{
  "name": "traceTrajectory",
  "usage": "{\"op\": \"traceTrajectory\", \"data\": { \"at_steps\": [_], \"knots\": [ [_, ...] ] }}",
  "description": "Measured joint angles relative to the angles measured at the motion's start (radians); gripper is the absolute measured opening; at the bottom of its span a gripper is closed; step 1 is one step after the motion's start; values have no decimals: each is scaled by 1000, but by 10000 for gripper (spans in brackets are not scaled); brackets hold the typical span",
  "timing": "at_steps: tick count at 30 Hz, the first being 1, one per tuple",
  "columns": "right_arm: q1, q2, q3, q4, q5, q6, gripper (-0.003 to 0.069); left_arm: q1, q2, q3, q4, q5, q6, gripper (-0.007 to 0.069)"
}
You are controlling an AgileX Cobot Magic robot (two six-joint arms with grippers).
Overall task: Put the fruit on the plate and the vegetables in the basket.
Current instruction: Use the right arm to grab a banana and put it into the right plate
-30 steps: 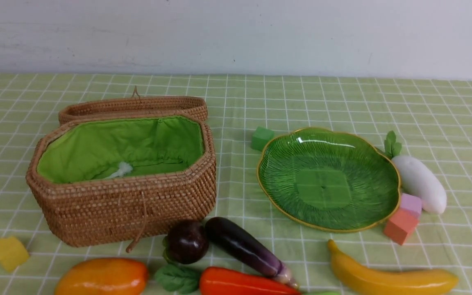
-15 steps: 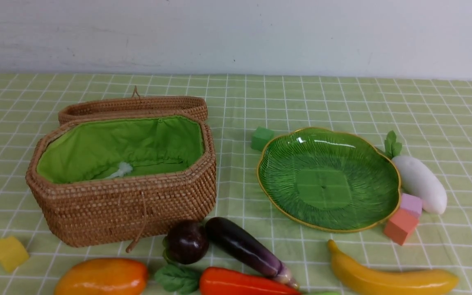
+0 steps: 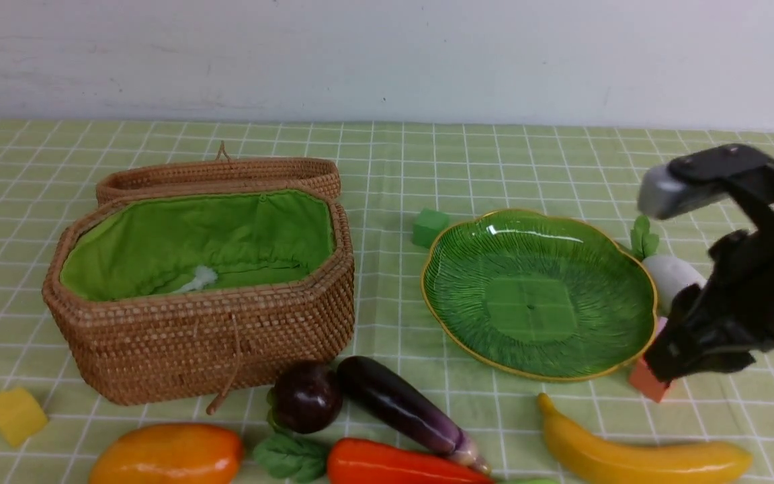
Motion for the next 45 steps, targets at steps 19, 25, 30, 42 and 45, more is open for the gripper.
{"op": "traceTrajectory", "data": {
  "at_steps": [19,25,30,42,45],
  "knots": [
    [109,137,175,-301,-96,-430,441,0,0,0,0,0,0,238],
    [109,148,281,-312,-251,-490,538,0,0,0,0,0,0,238],
    [109,201,296,-306,-398,-504,553,0,0,0,0,0,0,239],
    [107,304,295,-233,-402,-591,332,0,0,0,0,0,0,239],
    [107,277,296,-185,-367,-636,306,0,0,0,0,0,0,239]
  ]
}}
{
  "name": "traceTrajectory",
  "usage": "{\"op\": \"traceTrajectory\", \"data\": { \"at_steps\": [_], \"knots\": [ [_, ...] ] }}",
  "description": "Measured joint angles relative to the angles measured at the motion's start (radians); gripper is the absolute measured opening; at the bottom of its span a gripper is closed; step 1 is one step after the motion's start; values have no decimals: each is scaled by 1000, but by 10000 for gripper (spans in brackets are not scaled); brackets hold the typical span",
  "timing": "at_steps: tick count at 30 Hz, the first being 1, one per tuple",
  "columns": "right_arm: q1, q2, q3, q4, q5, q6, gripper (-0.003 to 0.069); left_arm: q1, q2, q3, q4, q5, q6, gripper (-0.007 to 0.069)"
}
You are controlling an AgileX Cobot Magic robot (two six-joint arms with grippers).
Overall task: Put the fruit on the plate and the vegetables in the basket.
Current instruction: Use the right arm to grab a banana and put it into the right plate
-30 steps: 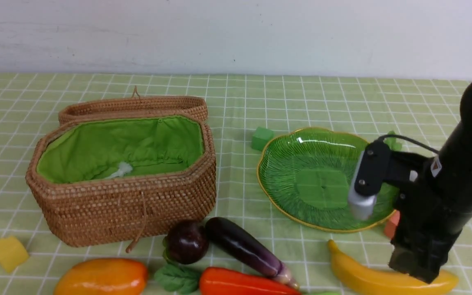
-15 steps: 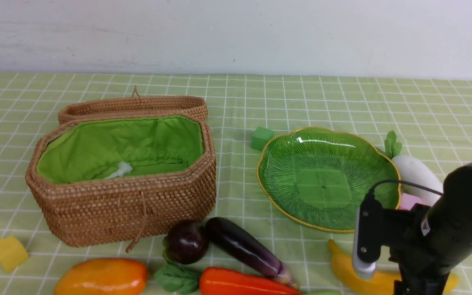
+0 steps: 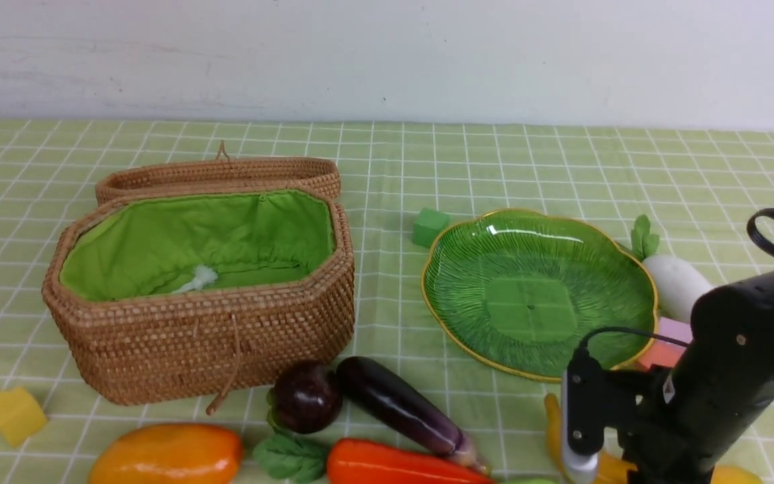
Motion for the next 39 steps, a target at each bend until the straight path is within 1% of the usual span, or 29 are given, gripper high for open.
{"op": "traceTrajectory", "data": {
  "at_steps": [4,9,11,13,15,17,21,23,26,31,33,34,35,36,39],
  "knots": [
    [0,-95,-13,65,27,-43,307,0,0,0,0,0,0,239],
    [0,-202,-124,249,45,-157,307,0,0,0,0,0,0,239],
    [-1,-209,-177,302,13,-167,307,0,0,0,0,0,0,239],
    [-9,-192,-234,354,-72,-167,307,0,0,0,0,0,0,239],
    [-23,-161,-263,390,-156,-156,307,0,0,0,0,0,0,239],
    [-49,-97,-300,464,-288,-99,307,0,0,0,0,0,0,239],
    [-88,9,-319,565,-446,8,307,0,0,0,0,0,0,239],
    [-113,95,-319,639,-528,81,307,0,0,0,0,0,0,239],
    [-122,166,-319,697,-576,128,307,0,0,0,0,0,0,239],
    [-122,197,-319,736,-596,147,312,0,0,0,0,0,0,239],
    [-122,197,-319,743,-606,152,350,0,0,0,0,0,0,239],
    [-122,197,-319,747,-609,155,398,0,0,0,0,0,0,239],
    [-122,195,-319,748,-610,156,428,0,0,0,0,0,0,239],
    [-122,190,-319,751,-611,157,503,0,0,0,0,0,0,239],
    [-122,167,-319,766,-599,157,636,0,0,0,0,0,0,239]
  ]
}}
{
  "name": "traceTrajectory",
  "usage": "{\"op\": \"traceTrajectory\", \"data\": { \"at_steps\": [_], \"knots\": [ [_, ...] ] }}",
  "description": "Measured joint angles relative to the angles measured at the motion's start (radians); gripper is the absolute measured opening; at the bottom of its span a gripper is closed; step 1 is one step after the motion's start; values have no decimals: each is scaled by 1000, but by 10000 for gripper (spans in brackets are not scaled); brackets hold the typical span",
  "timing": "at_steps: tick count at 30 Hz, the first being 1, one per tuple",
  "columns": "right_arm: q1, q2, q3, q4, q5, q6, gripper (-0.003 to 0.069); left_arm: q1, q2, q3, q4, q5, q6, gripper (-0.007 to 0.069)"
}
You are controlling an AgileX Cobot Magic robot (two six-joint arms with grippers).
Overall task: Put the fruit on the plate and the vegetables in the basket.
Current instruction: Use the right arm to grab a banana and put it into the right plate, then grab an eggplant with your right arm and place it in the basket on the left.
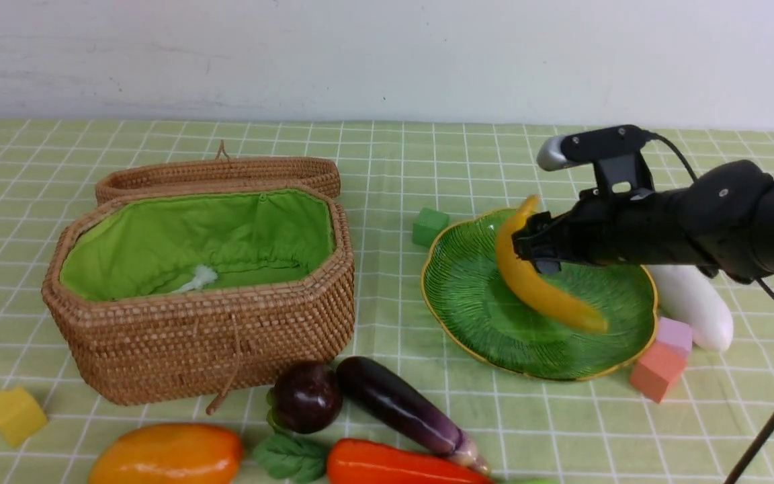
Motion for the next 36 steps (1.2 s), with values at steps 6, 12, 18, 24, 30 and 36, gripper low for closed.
{"op": "traceTrajectory", "data": {
  "at_steps": [6,12,18,24,30,36],
  "knots": [
    [2,-77,-21,0,226,-1,666,0,0,0,0,0,0,239],
    [86,-100,-112,-100,686,-121,584,0,0,0,0,0,0,239],
    [265,-99,-162,-119,695,-57,555,0,0,0,0,0,0,239],
    [415,-45,-165,-176,452,23,578,0,0,0,0,0,0,239],
    [415,-2,-165,-347,426,127,598,0,0,0,0,0,0,239],
    [414,9,-165,-561,506,227,598,0,0,0,0,0,0,239]
  ]
}}
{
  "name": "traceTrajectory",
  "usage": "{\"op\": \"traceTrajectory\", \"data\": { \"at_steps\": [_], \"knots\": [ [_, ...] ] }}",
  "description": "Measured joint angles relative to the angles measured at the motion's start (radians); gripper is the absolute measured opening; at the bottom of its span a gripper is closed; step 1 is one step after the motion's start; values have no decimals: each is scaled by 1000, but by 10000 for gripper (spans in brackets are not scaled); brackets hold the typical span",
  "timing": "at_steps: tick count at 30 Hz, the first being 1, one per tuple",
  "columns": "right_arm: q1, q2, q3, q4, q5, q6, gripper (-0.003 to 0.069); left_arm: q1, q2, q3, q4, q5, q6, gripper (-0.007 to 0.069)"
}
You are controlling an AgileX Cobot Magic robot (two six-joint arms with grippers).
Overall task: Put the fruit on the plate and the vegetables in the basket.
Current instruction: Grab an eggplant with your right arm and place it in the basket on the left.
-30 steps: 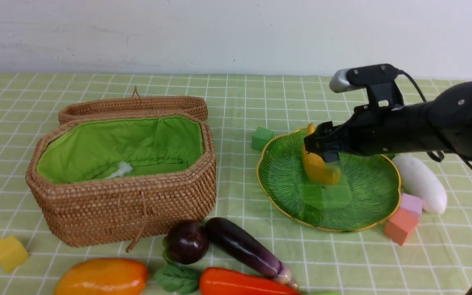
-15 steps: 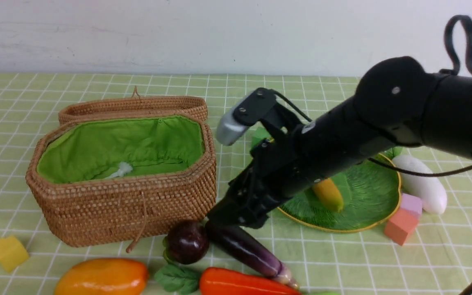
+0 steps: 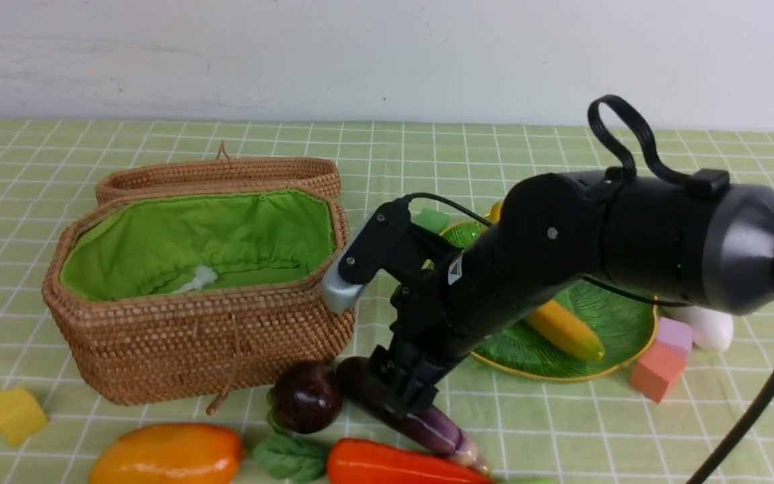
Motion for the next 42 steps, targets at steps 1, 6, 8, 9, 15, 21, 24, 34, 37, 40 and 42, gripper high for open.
{"op": "traceTrajectory", "data": {
  "at_steps": [1,6,8,9,15,21,24,34,37,40,42],
  "knots": [
    [0,8,0,-21,5,17,598,0,0,0,0,0,0,239],
    [-2,99,-3,-86,-18,78,591,0,0,0,0,0,0,239],
    [-2,137,-4,-88,-41,83,578,0,0,0,0,0,0,239],
    [-2,154,-4,-88,-48,83,561,0,0,0,0,0,0,239],
    [-2,178,-6,-85,-20,72,372,0,0,0,0,0,0,239],
    [-2,125,-7,-131,1,63,376,0,0,0,0,0,0,239],
    [-2,56,-14,-183,15,58,376,0,0,0,0,0,-1,239],
    [38,-120,-110,43,-217,-244,376,0,0,0,0,0,-1,239],
    [45,-59,-235,172,-243,-313,376,0,0,0,0,0,-1,239],
    [45,51,-406,286,-226,-358,376,0,0,0,0,0,-1,239],
    [45,150,-521,356,-222,-367,376,0,0,0,0,0,-1,239]
  ]
}}
